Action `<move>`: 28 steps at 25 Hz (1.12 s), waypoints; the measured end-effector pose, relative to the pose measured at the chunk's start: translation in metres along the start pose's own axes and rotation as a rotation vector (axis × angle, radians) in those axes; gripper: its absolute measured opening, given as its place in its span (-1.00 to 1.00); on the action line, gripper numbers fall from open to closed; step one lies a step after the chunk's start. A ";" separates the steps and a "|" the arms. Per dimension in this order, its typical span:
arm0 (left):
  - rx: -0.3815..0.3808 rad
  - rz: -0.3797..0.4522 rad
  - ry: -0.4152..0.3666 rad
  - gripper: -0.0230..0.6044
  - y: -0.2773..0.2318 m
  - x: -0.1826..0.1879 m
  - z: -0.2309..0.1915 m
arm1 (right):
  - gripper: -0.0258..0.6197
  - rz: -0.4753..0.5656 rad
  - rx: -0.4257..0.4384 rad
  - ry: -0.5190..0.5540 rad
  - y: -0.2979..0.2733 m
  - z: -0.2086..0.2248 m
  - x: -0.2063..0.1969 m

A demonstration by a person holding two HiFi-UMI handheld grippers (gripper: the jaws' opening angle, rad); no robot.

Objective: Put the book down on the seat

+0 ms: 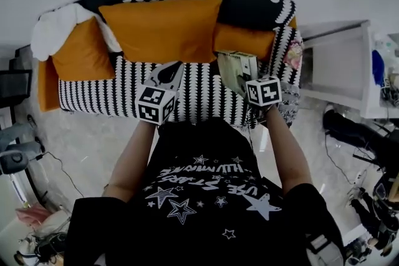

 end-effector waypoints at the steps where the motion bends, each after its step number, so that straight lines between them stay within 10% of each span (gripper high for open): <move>1: 0.007 -0.004 0.004 -0.90 -0.003 -0.001 -0.002 | -0.38 -0.027 0.006 0.040 -0.006 0.003 0.001; 18: 0.066 -0.106 0.072 -0.90 -0.053 -0.028 -0.021 | -0.38 -0.492 0.112 0.485 -0.105 0.047 -0.023; 28: 0.079 -0.135 0.107 -0.90 -0.063 -0.041 -0.025 | -0.37 -0.552 0.062 0.580 -0.135 0.078 -0.009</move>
Point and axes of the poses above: the fingertips, and each gripper's own axes: y backward along the fingers, z to its right, x out of its top, the point moved 2 cm from there along y, backward along the fingers, and after that the axes turned 4 degrees about -x, right-handed, at the moved point
